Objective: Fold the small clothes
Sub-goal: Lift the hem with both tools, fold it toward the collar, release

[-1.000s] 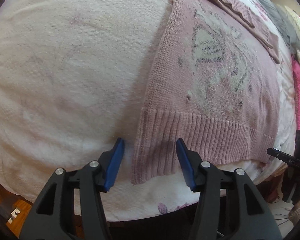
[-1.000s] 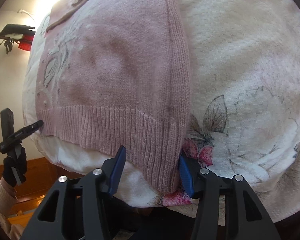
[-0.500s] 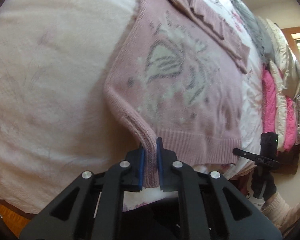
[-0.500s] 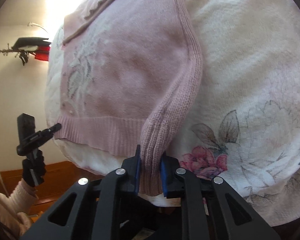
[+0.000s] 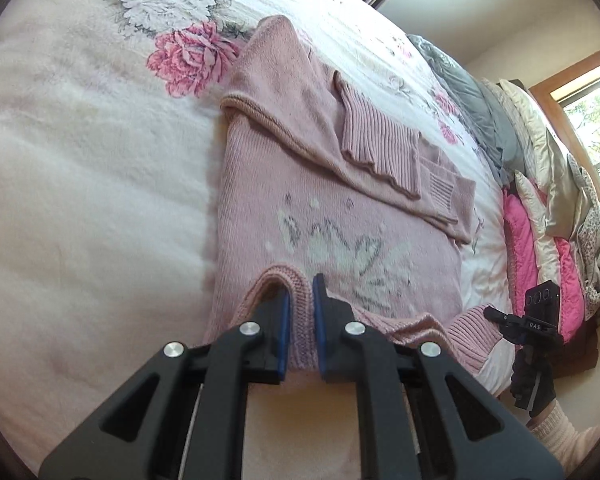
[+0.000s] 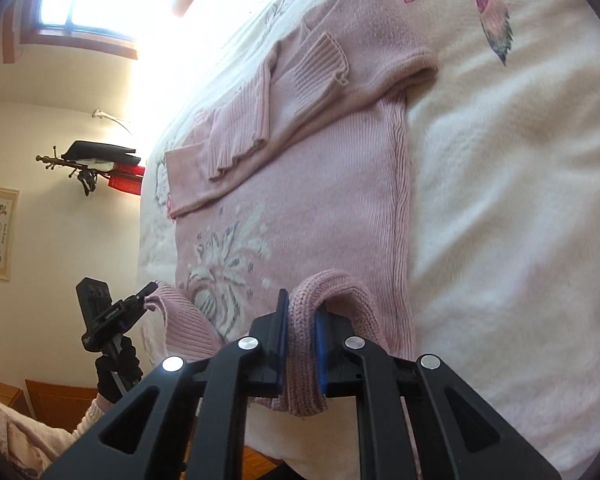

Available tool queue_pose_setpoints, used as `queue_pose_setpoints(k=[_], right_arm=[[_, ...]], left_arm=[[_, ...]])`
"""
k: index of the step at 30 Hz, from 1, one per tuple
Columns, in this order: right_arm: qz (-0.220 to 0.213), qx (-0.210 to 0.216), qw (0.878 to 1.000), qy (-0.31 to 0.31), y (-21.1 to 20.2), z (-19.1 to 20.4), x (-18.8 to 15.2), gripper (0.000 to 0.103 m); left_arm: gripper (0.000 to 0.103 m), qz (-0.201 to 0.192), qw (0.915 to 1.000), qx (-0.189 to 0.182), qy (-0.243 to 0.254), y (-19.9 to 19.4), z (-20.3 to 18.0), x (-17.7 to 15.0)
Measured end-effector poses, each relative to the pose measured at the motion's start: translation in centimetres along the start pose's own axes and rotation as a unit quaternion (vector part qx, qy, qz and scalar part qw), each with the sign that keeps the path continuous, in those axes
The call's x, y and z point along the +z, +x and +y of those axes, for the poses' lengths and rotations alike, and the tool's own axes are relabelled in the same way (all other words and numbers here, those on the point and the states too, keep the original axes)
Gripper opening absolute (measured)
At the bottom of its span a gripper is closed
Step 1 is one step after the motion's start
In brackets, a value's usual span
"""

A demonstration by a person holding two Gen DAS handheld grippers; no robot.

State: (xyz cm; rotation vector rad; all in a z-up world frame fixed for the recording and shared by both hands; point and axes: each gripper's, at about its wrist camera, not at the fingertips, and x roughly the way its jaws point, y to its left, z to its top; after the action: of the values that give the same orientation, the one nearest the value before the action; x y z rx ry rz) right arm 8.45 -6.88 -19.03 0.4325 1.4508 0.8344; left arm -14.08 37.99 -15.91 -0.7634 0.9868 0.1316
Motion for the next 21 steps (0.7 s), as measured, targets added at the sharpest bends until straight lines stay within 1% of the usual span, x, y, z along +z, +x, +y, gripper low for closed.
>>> queue_pose_setpoints(k=[3,6,8,11,12,14,16,19,20,21], right_arm=[[-0.002,-0.005,1.0,0.018,1.0,-0.7,1.8,0.011],[-0.003,-0.014,0.999,0.041,1.7,-1.8,3.1,0.011],[0.0,-0.015,0.998,0.059,2.2,-2.6,3.8,0.011],[0.005,-0.026,0.998,0.062,2.8,-3.2,4.4,0.011],[0.008,-0.026,0.997,0.067,3.0,-3.4,4.5,0.011],[0.011,-0.02,0.996,0.083,3.3,-3.8,4.4,0.011],[0.015,-0.008,0.996,0.093,2.8,-4.3,4.4,0.014],[0.02,-0.006,0.996,0.089,2.4,-4.1,4.5,0.02],[0.021,-0.009,0.996,0.084,2.2,-3.9,4.4,0.023],[0.021,-0.014,0.996,0.08,2.0,-3.7,4.4,0.029]], left_arm=[[0.009,-0.014,0.9998,0.007,-0.013,1.2,1.2,1.8],[0.009,-0.024,0.999,0.013,-0.037,2.4,2.6,3.2],[0.009,-0.024,0.9984,0.011,-0.05,3.1,3.3,3.6],[0.01,-0.023,0.9985,0.013,-0.047,3.6,3.4,3.8],[0.013,-0.021,0.9985,0.012,-0.05,3.7,3.5,3.9],[0.013,-0.016,0.9979,0.002,-0.063,3.5,4.0,4.1],[0.014,-0.008,0.9967,-0.015,-0.079,3.2,4.5,4.3],[0.024,-0.01,0.9963,-0.02,-0.083,2.2,4.6,4.4],[0.036,-0.017,0.9967,-0.013,-0.079,1.7,4.5,4.4],[0.047,-0.027,0.997,-0.004,-0.072,1.0,4.3,4.4]])
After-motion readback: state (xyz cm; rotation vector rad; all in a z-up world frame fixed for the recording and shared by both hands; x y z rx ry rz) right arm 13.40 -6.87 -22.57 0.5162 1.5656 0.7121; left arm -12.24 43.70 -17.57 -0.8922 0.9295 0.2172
